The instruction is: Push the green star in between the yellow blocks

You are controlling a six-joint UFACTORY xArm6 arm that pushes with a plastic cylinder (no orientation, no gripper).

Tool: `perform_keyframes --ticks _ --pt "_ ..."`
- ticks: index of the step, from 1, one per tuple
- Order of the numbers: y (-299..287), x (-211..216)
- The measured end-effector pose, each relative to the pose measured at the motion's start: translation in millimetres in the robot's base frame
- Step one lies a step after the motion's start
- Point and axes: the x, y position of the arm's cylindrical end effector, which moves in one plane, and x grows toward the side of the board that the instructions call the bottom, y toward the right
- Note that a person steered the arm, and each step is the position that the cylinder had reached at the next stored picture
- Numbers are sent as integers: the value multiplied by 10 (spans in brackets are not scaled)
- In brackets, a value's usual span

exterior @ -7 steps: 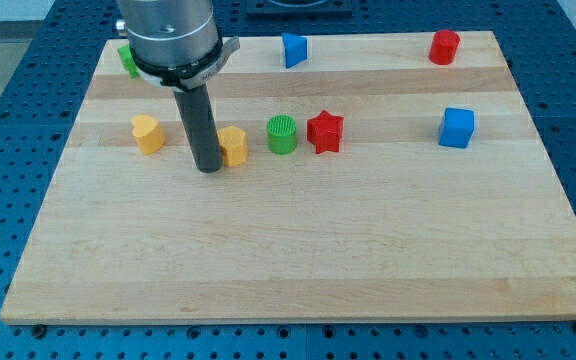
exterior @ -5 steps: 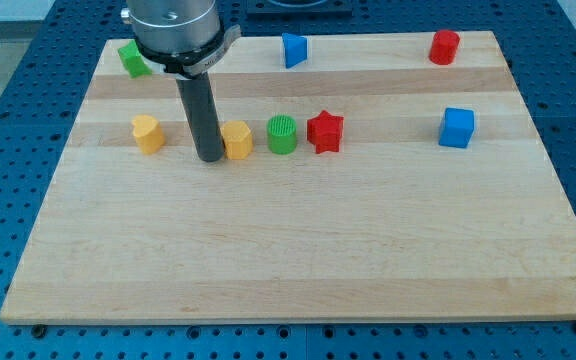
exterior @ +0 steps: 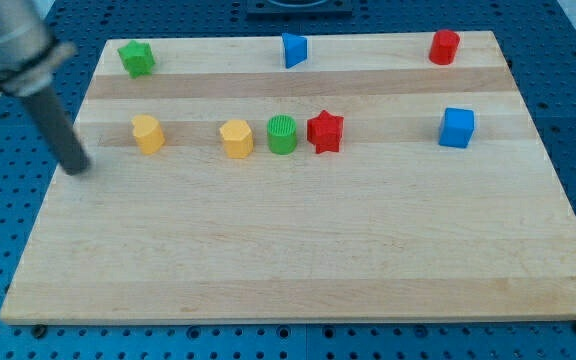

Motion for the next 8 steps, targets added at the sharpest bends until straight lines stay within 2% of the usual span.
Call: perform_keyframes --ticks 2,3,5,6,7,8 --pt "-9 -48" --pt "-9 -301" --pt "-7 -1750" --pt "12 -2318" --pt "234 -2186" --pt "328 -1545"
